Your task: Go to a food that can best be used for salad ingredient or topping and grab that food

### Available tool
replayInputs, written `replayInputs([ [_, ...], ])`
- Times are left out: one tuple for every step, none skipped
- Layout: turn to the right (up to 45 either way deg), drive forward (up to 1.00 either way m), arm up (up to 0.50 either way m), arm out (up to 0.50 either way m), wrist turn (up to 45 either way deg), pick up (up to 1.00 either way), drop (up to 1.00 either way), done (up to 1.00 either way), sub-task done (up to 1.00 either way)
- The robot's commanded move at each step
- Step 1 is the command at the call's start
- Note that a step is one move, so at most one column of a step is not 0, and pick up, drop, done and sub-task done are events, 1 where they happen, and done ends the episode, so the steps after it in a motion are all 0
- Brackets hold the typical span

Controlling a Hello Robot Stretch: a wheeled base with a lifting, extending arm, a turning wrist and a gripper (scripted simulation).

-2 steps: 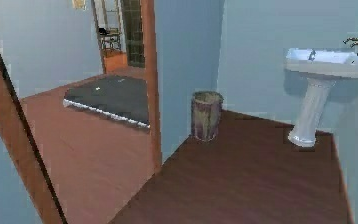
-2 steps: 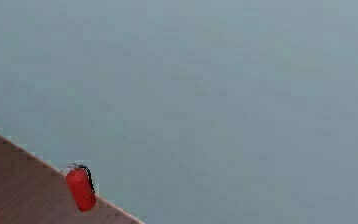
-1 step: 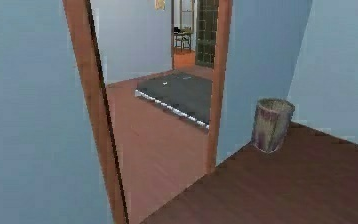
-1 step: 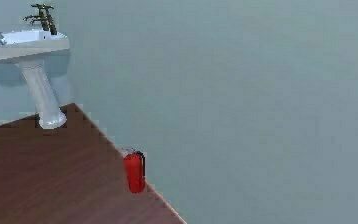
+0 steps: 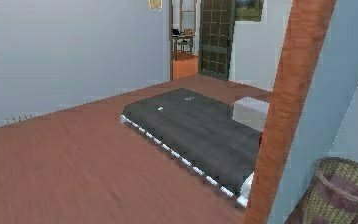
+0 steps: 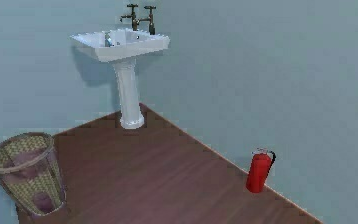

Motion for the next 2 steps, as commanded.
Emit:
replayInputs([
  [-18.0,0.0,0.0,0.0,0.0,0.0,0.0,0.0,0.0],
  [0.0,0.05,0.0,0.0,0.0,0.0,0.0,0.0,0.0],
])
